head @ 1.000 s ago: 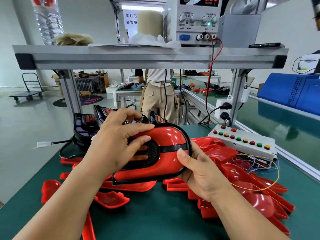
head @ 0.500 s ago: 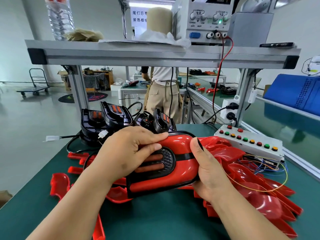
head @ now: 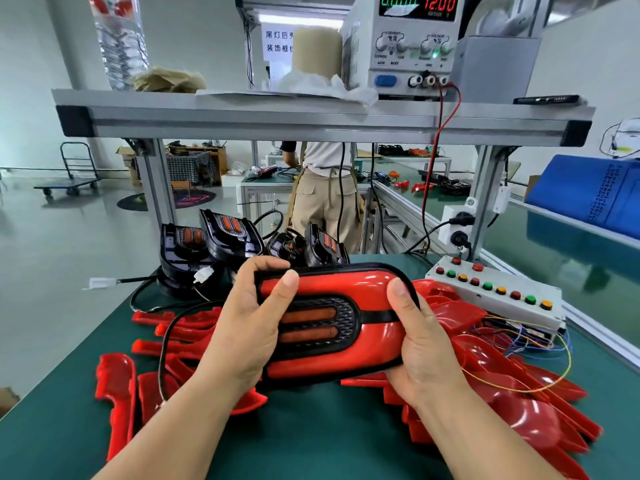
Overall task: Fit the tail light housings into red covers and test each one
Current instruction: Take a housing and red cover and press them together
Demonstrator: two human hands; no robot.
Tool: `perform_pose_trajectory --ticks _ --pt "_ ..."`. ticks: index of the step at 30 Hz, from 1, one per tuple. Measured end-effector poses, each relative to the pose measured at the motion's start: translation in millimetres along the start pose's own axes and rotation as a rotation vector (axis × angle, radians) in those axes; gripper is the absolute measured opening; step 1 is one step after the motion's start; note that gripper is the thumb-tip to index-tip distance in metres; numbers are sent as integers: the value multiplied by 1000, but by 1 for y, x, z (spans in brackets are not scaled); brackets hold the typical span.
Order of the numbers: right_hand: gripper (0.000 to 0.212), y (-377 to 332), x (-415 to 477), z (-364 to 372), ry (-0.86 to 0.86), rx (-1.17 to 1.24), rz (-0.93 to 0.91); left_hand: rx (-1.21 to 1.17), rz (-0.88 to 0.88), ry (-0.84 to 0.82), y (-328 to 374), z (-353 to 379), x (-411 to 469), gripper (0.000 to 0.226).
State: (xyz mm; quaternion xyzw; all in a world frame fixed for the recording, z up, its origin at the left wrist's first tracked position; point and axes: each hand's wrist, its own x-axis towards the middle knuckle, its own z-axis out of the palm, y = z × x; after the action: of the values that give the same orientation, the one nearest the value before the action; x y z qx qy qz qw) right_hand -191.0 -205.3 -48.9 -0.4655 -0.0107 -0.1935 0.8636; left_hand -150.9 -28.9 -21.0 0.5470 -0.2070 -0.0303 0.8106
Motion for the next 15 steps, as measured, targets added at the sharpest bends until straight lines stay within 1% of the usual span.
perform_pose_trajectory --ticks 4,7,9,12,15 --pt "42 2 -1 -1 -2 3 0 -19 23 54 -1 2 -1 18" --pt "34 2 -1 0 2 5 12 -31 8 64 0 3 -1 22" --pt "35 2 -1 0 2 0 15 -31 -10 76 0 3 -1 23" --pt "44 1 0 0 15 -20 18 -31 -16 91 0 4 0 22" --pt "39 0 -1 2 19 -37 21 -33 -31 87 0 6 1 27"
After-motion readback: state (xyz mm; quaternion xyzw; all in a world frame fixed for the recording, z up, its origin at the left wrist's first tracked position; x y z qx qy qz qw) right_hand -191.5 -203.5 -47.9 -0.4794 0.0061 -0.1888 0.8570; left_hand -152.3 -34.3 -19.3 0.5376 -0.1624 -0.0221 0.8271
